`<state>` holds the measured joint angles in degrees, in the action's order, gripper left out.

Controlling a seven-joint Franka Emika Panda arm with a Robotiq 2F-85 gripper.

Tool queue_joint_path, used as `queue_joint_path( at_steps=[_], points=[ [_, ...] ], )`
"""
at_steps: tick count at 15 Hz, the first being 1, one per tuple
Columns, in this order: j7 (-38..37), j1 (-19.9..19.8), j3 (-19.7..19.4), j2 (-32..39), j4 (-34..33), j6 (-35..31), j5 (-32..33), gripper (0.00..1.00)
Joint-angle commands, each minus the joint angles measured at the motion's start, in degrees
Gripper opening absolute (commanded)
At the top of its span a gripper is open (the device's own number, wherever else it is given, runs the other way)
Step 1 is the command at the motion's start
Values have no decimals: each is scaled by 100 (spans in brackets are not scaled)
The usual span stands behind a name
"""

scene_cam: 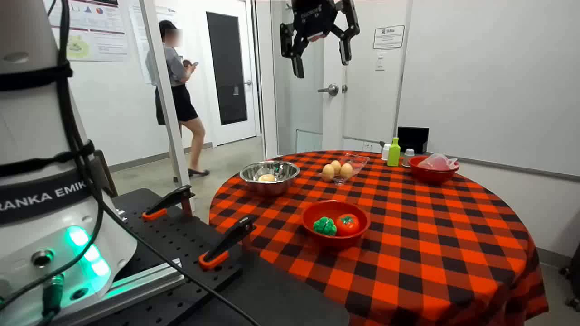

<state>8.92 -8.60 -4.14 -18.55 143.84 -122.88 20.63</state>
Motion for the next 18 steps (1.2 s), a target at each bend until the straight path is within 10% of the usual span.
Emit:
queue_joint_path(
  at_steps=[1, 18],
  points=[
    [-16, 64, -59, -2, -8, 17, 18, 100],
    [-1297, 708, 353, 2690, -191, -2408, -580, 100]
  ],
)
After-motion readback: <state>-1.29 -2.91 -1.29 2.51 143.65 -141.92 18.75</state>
